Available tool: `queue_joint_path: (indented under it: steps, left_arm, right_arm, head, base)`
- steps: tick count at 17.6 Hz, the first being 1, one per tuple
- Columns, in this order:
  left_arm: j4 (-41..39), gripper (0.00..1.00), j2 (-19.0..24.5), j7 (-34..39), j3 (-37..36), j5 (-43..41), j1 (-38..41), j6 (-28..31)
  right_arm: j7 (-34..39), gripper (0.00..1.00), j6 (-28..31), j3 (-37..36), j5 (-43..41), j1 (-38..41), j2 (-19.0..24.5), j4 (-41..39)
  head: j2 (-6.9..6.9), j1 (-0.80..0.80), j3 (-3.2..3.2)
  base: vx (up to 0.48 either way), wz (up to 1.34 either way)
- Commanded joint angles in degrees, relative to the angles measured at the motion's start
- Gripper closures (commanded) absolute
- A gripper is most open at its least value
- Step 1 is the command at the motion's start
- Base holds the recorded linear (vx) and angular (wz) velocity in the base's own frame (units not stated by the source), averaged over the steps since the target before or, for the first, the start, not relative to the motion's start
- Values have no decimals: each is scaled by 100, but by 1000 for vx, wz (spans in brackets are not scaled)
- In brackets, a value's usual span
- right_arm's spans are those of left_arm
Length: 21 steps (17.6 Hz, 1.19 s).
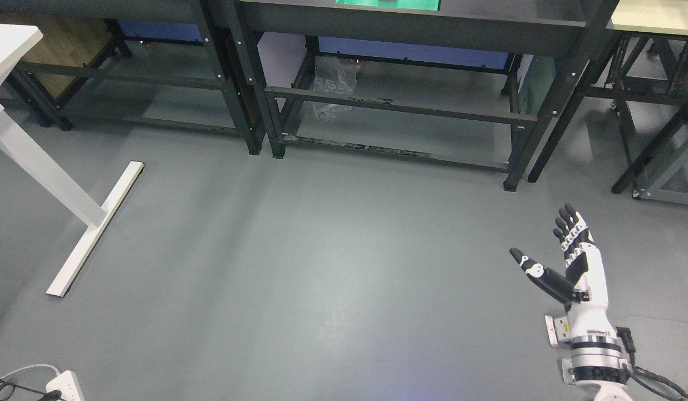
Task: Pick pink block from left shelf to tray
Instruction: 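Drive toward the shelf holding the green tray with the pink cube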
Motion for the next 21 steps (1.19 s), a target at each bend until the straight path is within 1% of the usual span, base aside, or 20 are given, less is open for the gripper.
queue_joint_path:
  steps: [1,3,4,5,7,9,13,17,21]
  left_arm:
    - [0,0,100,4,0,-9,53,0]
    - [0,0,100,4,0,-9,53,0]
    - [0,0,100,4,0,-9,53,0]
    - [0,0,100,4,0,-9,53,0]
    - [0,0,100,4,0,-9,53,0]
    - [0,0,100,4,0,-9,53,0]
    - [0,0,100,4,0,-9,53,0]
    - [0,0,100,4,0,-9,53,0]
    - [0,0,100,4,0,-9,53,0]
  right_arm:
    - [-481,1,-5,54,2165,-63,-100,-21]
    - [-1131,1,108,107,4304,-98,-100,-39]
    - [-1195,1,187,229,4984,-116,-100,-48]
    - [-1187,1,214,404,5225,-125,-100,-48]
    - [-1074,1,223,634,5228,-99,-100,-57]
    - [-994,0,153,713,5210,-63,-100,-127]
    - [-1064,0,-338,617,4632,-98,-100,-127]
    - [-1081,0,-322,354,4393,-116,-100,-127]
    - [-1117,0,-313,301,4200,-116,-100,-127]
  head:
    - [0,0,0]
    - [0,0,0]
    - [0,0,0]
    - [0,0,0]
    - [0,0,0]
    - [0,0,0]
    - [0,0,0]
    - [0,0,0]
    - [0,0,0]
  base:
    - [79,-17]
    - [88,-62]
    - [113,-70]
    - [103,-76]
    - [107,-51]
    - [97,26]
    - [59,187]
    - [44,235]
    - [50,209]
